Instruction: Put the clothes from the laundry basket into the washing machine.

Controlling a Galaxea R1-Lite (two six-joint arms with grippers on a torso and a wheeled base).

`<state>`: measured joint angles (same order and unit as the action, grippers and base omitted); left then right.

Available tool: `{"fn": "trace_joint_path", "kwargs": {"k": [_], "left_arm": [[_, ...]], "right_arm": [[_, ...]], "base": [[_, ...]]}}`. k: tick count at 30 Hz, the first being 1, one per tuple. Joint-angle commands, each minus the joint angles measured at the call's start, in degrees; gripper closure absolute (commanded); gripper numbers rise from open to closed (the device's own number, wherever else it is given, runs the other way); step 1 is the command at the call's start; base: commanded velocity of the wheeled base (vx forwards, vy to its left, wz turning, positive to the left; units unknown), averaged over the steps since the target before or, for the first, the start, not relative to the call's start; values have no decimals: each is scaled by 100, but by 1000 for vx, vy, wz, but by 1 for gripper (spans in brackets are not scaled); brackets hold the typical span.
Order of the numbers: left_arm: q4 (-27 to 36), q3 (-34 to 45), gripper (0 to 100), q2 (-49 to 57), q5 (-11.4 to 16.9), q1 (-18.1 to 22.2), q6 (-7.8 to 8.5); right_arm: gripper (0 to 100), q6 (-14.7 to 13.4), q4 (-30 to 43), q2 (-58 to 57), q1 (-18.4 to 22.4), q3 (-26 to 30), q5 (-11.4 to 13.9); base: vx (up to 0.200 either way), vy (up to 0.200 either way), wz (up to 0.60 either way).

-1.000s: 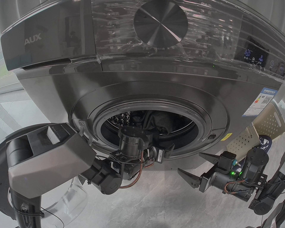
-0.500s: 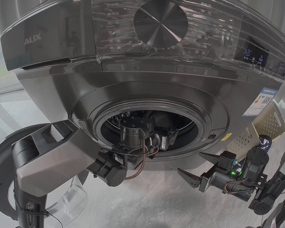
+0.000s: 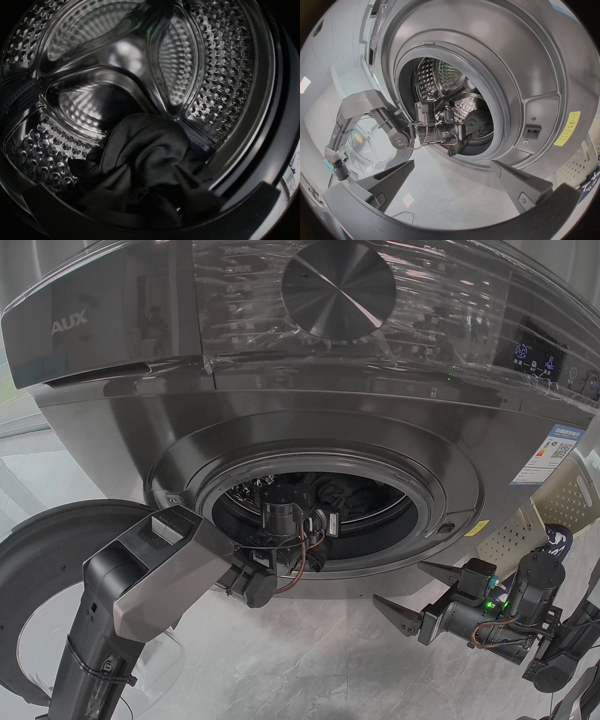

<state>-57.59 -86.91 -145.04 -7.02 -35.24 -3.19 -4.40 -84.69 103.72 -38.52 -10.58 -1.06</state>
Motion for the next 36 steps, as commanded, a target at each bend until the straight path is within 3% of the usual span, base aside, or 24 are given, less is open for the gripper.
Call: {"fn": "trace_joint_path", "kwargs": {"k": [1,6,10,24,25,28,33,36], "left_arm": [[90,-670,100,-402,-62,53,-41],[90,-1997,100,-824,-370,123,-217],[160,-2665,100,-1043,-467,184,-261],[160,-2542,100,-929,-563,220,-261],[160,-2427,0,-833,-563,193,-269],[169,-1997,0,-551,-581,88,-269],[459,-432,0,389,-599,-88,-261],[652,33,0,609,-651,-97,-208]], "right_arm": [[0,1,-4,26,-33,-14,1],[0,1,-4,26,-50,-23,-8],[0,1,-4,17,-50,-32,-8],[0,1,-4,17,-50,-32,-8],[0,1,-4,17,-50,-32,-8],[0,1,-4,17,-50,-32,1],[0,1,-4,26,-50,-32,1],[0,1,-4,34,-59,-23,-8]], "base": [[0,0,0],[0,0,0],[0,0,0],[0,0,0],[0,0,0],[0,0,0],[0,0,0],[0,0,0]]}}
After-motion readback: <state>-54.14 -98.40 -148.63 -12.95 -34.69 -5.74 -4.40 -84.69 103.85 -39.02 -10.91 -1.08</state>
